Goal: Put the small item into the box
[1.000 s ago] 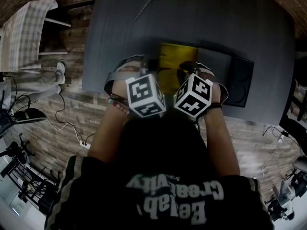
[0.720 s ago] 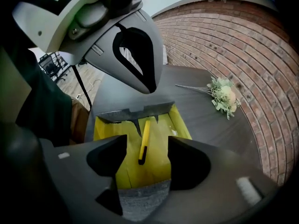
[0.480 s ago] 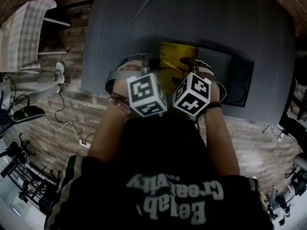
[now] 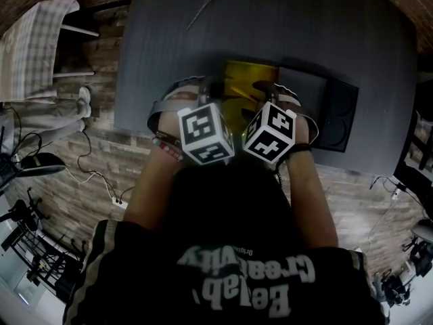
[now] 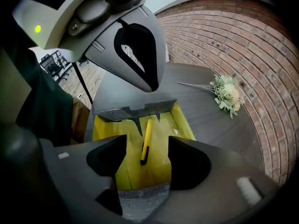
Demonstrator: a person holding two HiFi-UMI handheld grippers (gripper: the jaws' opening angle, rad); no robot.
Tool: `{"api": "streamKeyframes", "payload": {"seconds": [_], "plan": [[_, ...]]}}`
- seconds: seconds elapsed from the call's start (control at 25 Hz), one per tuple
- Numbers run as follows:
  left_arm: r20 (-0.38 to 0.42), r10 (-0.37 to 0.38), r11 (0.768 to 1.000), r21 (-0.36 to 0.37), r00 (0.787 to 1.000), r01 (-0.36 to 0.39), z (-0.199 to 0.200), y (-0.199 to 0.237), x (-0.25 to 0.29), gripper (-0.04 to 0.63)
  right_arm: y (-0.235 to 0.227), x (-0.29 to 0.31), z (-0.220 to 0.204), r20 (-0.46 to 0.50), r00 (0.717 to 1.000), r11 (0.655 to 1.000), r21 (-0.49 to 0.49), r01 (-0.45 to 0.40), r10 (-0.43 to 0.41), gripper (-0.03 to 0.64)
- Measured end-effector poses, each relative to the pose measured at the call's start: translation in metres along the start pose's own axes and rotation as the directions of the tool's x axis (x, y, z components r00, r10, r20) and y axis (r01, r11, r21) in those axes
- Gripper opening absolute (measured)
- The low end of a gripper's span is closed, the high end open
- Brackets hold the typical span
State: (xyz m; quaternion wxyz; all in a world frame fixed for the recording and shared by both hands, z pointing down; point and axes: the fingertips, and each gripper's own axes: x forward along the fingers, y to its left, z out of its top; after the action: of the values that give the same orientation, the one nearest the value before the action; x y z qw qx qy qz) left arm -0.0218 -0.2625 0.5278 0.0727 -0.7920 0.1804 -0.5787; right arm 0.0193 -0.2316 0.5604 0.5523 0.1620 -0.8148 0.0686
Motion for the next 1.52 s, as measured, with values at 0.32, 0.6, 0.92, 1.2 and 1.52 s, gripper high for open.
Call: {"api": "streamKeyframes", "payload": {"seconds": [0.32,0.6,0.92,1.2,1.52], "plan": [[0.0,0.004,1.0,0.003,1.0,-0.004,0.002,0.001,-0.001,0.003,-0.002,-0.003,-0.001,-0.001,1.0,1.0,0.006,0.021,-0.021,0.224],[-0.003,-0.005,1.0,0.002,1.0,0.005,0.003,-0.002,0.0,0.003,-0.004,-0.012,0.002,0.017,1.0,0.999,0.036,0.023,-0.023,0.006],[-0.001,0.014,1.0,0.005,1.0,-0.014,0.007,0.002,-0.005,0.004,-0.008,-0.015,0.001,0.024,0.999,0.999,0.014,0.044,-0.045,0.006],[0.008,0.041,0.999,-0.008,0.999,-0.041,0.013,0.006,-0.016,0.003,-0.011,-0.028,0.006,0.065,0.996,0.997,0.03,0.067,-0.068,0.006],[0.013,0.085,0.996,-0.008,0.996,-0.084,0.021,0.006,-0.034,0.003,-0.011,-0.047,0.011,0.097,0.99,0.994,0.014,0.104,-0.105,0.006]]}}
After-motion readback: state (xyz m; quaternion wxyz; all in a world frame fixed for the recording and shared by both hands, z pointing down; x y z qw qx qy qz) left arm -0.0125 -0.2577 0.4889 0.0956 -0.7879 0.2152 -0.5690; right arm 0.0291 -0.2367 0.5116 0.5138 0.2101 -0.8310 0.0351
